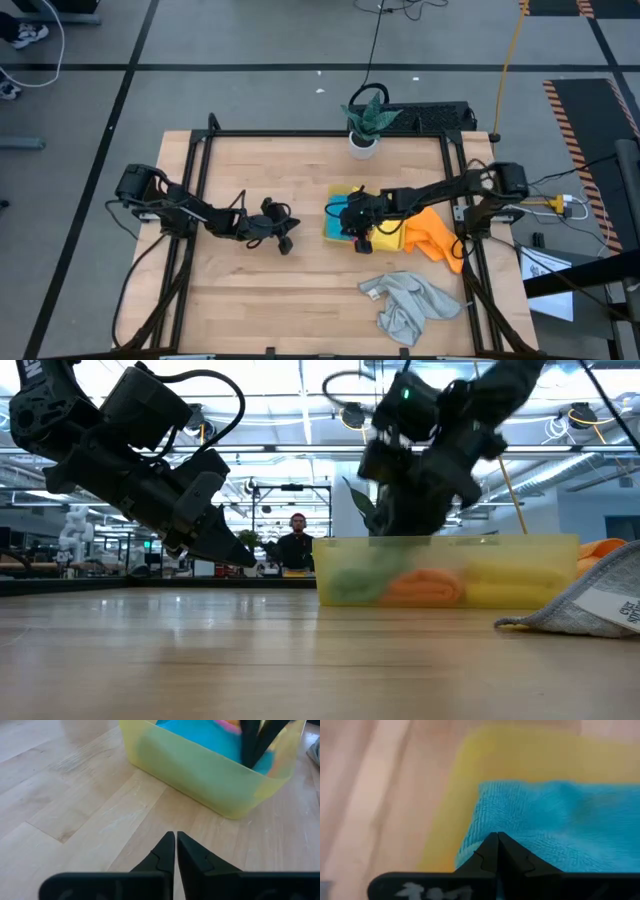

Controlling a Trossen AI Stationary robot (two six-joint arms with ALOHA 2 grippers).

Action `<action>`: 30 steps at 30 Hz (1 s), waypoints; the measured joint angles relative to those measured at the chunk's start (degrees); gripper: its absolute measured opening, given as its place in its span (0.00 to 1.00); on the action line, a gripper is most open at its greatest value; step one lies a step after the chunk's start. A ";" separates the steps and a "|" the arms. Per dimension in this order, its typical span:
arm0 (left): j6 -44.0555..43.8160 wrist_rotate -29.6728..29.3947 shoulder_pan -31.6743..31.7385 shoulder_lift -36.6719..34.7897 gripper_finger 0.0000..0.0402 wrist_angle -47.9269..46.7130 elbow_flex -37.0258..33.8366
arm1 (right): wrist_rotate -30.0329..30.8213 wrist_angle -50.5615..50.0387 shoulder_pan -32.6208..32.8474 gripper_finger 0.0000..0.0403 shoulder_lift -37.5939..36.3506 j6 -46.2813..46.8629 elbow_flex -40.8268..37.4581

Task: Fold microfiber towels
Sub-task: Put the blue microfiber cloth into the yellow bin

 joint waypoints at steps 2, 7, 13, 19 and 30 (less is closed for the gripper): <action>0.00 0.00 0.02 0.00 0.06 0.02 0.00 | -0.02 3.21 0.00 0.00 3.01 -0.44 -0.56; 0.00 0.00 0.02 0.00 0.03 0.48 0.00 | 0.00 12.21 -0.01 0.00 8.39 -2.55 -0.45; 0.00 0.00 0.02 0.00 0.02 0.49 0.00 | 0.18 10.58 -0.04 0.00 5.15 -3.56 -0.62; 0.00 0.02 0.02 0.00 0.06 0.37 0.00 | 0.78 4.84 -0.04 0.00 -4.33 -2.12 -0.63; -0.02 0.02 0.01 0.00 0.06 0.43 0.00 | 15.38 1.42 -2.02 0.00 -4.05 6.53 -0.58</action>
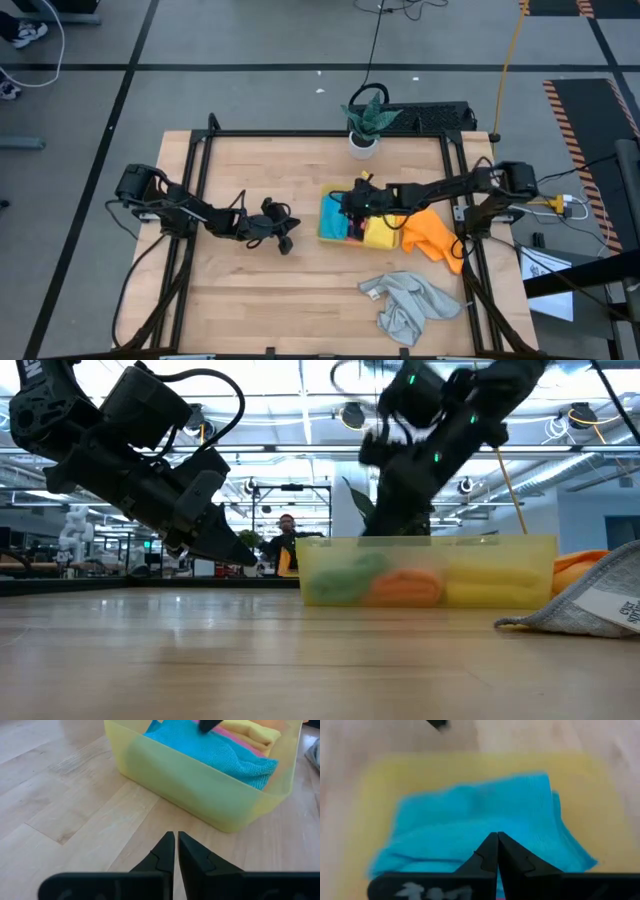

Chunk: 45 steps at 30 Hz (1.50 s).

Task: Fold microfiber towels
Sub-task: Put the blue microfiber cloth into the yellow bin, then adjust the yellow bin

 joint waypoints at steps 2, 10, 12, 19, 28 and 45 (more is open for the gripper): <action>0.00 -0.01 0.01 0.00 0.06 0.01 0.00 | -0.11 1.36 -0.87 0.00 2.82 0.76 -0.02; 1.77 -2.43 -0.73 -2.11 0.06 0.31 -0.07 | -0.29 9.13 -4.12 0.00 14.30 0.87 2.75; 3.12 -2.95 -1.22 -4.28 0.06 0.48 0.04 | -0.27 9.40 -4.93 0.00 16.37 0.56 4.90; 4.79 -6.16 -4.46 -11.50 0.06 -6.23 0.00 | -0.12 11.72 -5.81 0.00 20.65 -0.60 12.06; 4.24 -9.96 -7.27 -11.48 0.06 -8.87 0.00 | -0.05 21.03 -6.22 0.00 18.38 -3.75 13.69; 5.74 -9.08 -10.26 -11.50 0.06 -7.41 0.00 | 13.14 -29.57 8.17 0.00 -16.84 10.26 3.59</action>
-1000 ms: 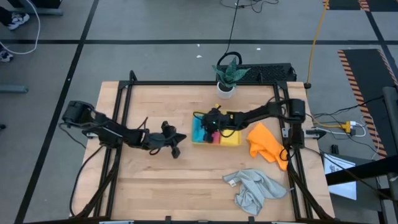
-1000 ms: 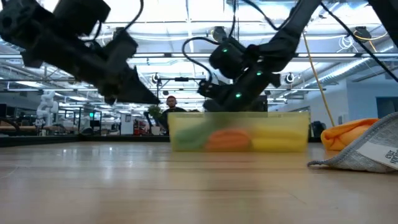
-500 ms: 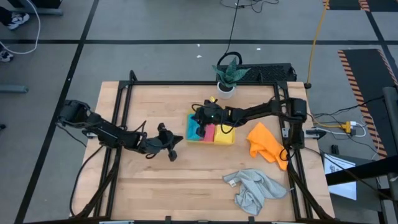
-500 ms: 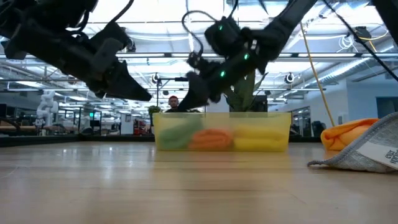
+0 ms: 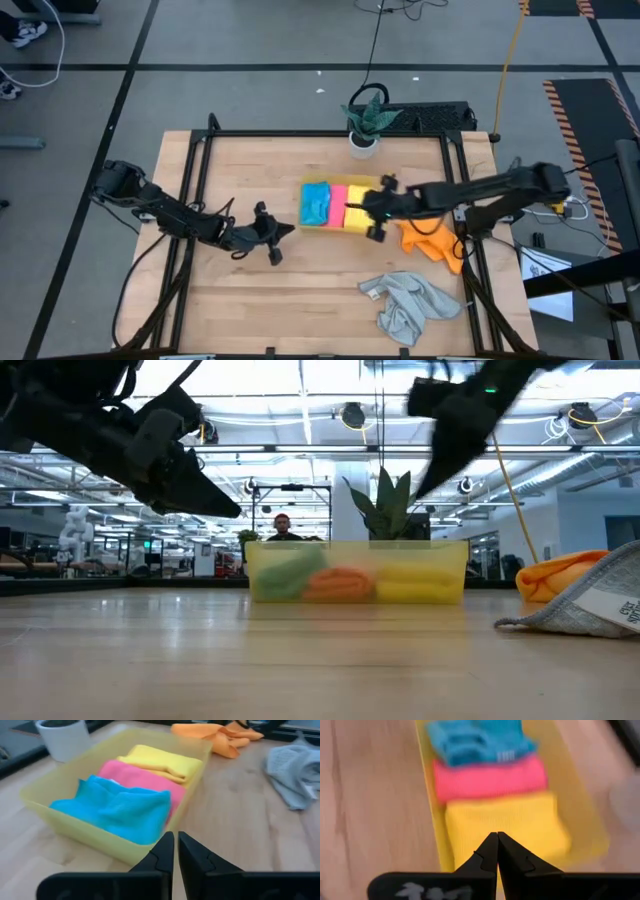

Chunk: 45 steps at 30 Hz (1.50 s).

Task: Fold microfiber towels
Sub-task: Adjust the yellow bin

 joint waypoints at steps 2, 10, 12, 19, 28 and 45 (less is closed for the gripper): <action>0.01 2.08 0.08 0.00 0.06 0.30 0.00 | -0.20 -0.17 0.75 0.00 -3.14 4.07 -4.49; 0.51 9.18 0.66 1.08 0.06 1.05 0.00 | -1.51 6.29 -0.78 0.00 -6.60 14.88 -20.82; 0.49 9.19 0.83 1.78 0.06 1.19 0.01 | -2.12 13.43 -1.63 0.00 -5.91 14.71 -23.44; 0.06 9.19 2.05 3.79 0.06 2.64 0.17 | -6.05 33.44 -4.07 0.00 -1.81 9.46 -25.45; 0.40 9.17 2.10 3.78 0.06 3.71 0.42 | -9.46 58.98 -6.79 0.00 12.75 5.89 -24.99; 0.27 5.63 2.67 3.78 0.06 1.28 0.39 | -5.15 62.89 -9.03 0.00 19.75 -6.25 -16.96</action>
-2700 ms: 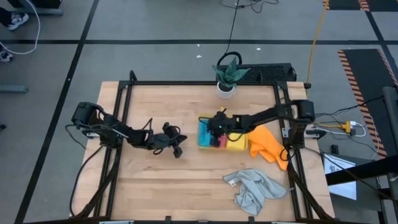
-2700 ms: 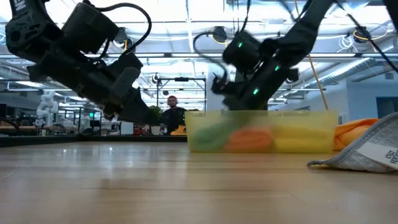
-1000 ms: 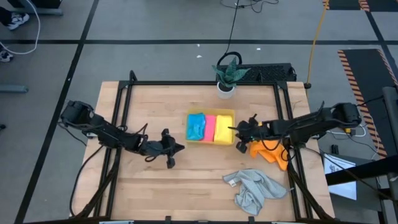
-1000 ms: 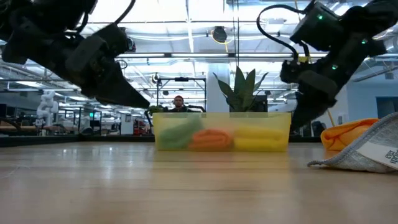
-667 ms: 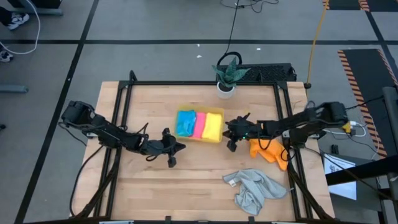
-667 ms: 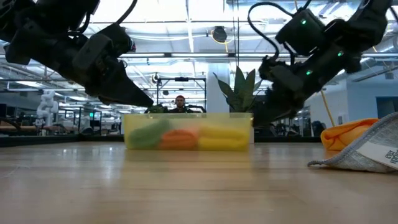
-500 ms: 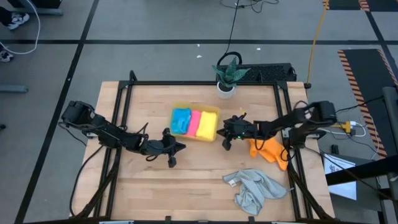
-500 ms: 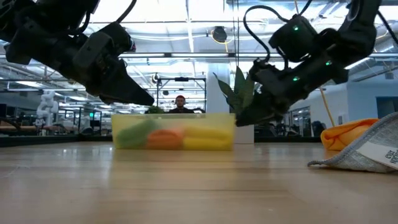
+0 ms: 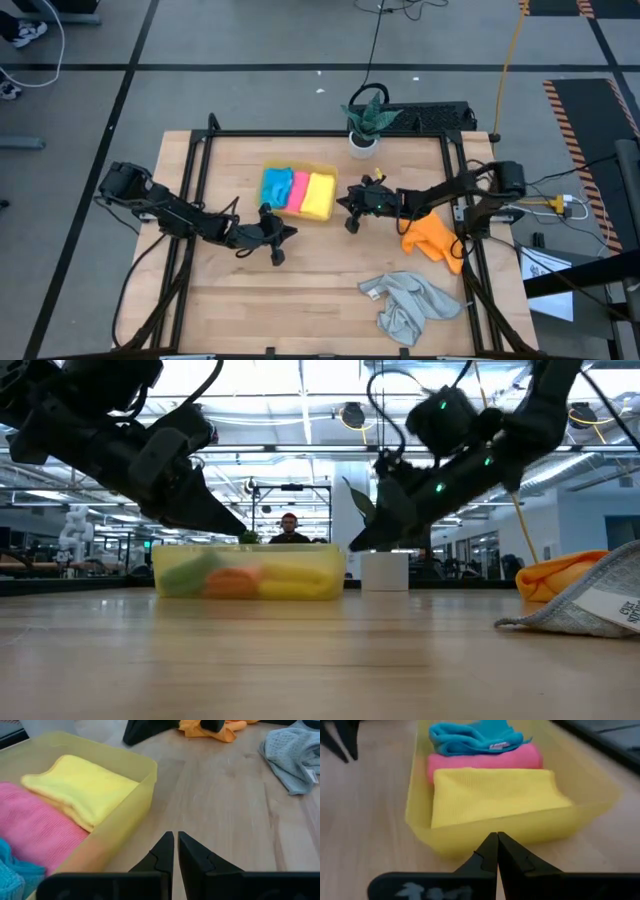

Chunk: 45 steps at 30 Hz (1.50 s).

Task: Fold microfiber towels
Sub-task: Adjust the yellow bin, then fold the orange microfiber cloth

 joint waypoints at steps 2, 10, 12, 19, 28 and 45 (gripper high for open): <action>0.01 -0.29 -0.11 0.00 0.06 -0.26 0.00 | 4.35 -7.63 2.34 0.00 -4.32 -1.28 0.01; 0.01 -1.07 -0.74 0.00 0.06 0.63 0.00 | 18.09 -41.47 16.01 0.00 -23.57 6.57 -0.07; 0.03 -1.11 -0.74 -0.02 0.06 1.30 0.00 | 19.08 -49.54 18.04 0.00 -27.92 12.01 -0.07; 0.15 -1.14 -0.73 -0.04 0.06 1.48 0.00 | 13.75 -75.15 18.88 0.00 -35.36 30.61 -0.09; 0.11 -1.14 -0.69 -0.04 0.06 1.39 0.00 | -0.40 -86.83 18.41 0.18 -35.06 37.74 -0.07; 0.05 -1.14 -0.70 -0.04 0.06 1.28 0.00 | 6.57 -89.57 23.60 0.25 -29.44 28.50 -0.07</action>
